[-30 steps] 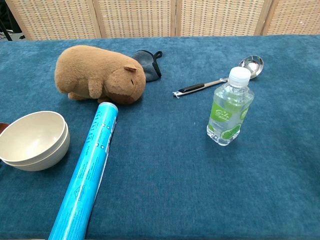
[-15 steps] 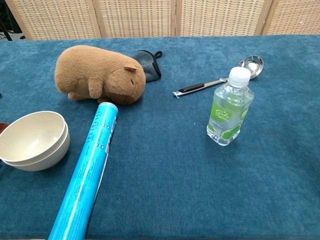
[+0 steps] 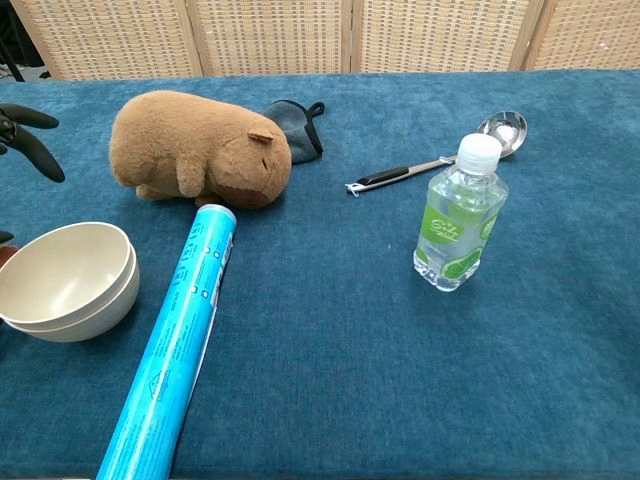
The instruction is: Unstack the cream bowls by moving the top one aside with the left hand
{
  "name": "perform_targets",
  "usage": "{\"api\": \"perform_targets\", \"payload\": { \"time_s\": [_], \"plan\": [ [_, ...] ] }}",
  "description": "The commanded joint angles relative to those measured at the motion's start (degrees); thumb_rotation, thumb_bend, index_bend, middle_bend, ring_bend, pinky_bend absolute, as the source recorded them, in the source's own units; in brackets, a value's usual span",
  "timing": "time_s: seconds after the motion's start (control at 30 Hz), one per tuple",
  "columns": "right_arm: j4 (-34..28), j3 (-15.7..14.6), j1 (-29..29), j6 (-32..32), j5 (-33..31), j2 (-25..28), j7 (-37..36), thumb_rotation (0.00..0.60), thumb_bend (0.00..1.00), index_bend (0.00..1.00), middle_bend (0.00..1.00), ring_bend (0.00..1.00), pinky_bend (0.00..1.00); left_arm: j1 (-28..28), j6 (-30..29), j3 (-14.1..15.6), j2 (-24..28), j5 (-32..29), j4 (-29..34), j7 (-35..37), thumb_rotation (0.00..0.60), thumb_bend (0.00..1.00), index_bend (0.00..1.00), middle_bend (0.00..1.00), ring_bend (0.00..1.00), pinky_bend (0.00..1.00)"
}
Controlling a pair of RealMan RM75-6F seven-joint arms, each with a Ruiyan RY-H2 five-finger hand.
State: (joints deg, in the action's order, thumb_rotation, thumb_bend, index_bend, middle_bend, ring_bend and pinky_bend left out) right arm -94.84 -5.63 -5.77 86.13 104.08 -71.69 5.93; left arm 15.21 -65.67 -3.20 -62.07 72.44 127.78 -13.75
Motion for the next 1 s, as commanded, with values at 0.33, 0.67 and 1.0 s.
{"api": "perform_targets", "payload": {
  "time_s": [0.33,0.67,1.0],
  "plan": [
    [0.11,1.82,0.41,-0.68,-3.69,-0.33,2.7,0.6,0.16,0.22,0.0,0.0,0.15,0.68,-1.37,0.96,3.23,1.17,2.89,-3.15,0.6,0.31,0.34,0.01,0.0,0.04],
    [1.17,5.4,-0.08,-1.99,-10.12,-0.82,2.6,0.6,0.16,0.22,0.0,0.0,0.15,-1.86,-3.52,4.83,4.27,8.18,3.72,-2.14,0.6,0.31,0.34,0.01,0.0,0.04],
    [2.14,6.98,-0.23,-2.09,-12.81,-1.28,2.95,0.6,0.16,0.22,0.0,0.0,0.15,-4.69,-4.78,9.62,5.13,14.15,3.46,-1.84,0.6,0.31,0.34,0.01,0.0,0.04]
  ]
}}
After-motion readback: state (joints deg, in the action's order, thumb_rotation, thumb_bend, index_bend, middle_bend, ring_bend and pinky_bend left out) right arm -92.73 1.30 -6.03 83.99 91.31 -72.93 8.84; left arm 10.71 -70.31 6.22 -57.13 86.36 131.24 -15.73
